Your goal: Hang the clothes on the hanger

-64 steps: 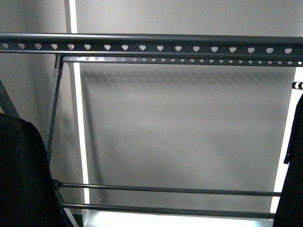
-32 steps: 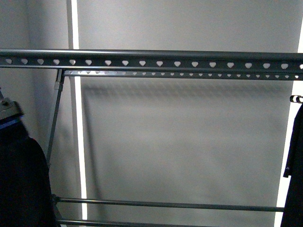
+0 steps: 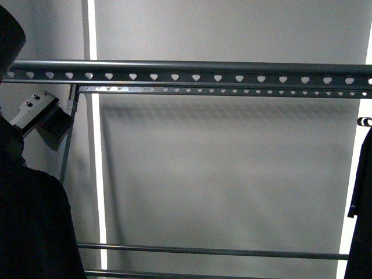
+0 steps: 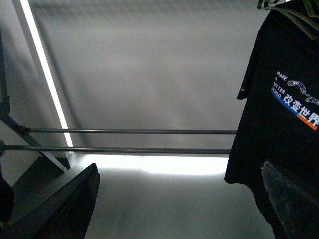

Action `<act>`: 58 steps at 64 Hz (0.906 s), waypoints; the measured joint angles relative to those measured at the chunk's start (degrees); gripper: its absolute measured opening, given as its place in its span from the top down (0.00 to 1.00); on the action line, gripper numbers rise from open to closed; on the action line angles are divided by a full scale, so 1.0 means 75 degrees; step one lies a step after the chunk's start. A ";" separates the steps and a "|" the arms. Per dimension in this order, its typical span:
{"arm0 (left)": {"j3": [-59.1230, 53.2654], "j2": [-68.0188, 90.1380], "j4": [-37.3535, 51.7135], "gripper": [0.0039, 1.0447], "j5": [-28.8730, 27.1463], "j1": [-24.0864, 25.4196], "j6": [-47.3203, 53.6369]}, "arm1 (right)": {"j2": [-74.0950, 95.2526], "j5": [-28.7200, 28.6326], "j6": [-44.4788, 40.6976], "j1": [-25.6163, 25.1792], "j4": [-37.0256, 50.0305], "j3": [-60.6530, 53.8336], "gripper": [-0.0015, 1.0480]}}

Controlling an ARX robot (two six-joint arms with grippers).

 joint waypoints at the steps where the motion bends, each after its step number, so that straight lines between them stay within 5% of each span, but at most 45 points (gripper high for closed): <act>1: 0.0000 0.0029 0.0035 0.06 -0.0035 0.0047 0.0000 | 0.0000 0.0000 0.0000 0.0000 0.0000 0.0000 0.07; 28: 0.0868 0.0956 0.0944 0.06 -0.0423 0.0326 0.0737 | 0.0000 0.0000 0.0003 0.0000 0.0000 0.0000 0.07; 58: 0.1463 0.1521 0.0641 0.74 -0.0367 0.0487 0.0778 | 0.0000 0.0000 0.0000 0.0000 0.0000 0.0000 0.07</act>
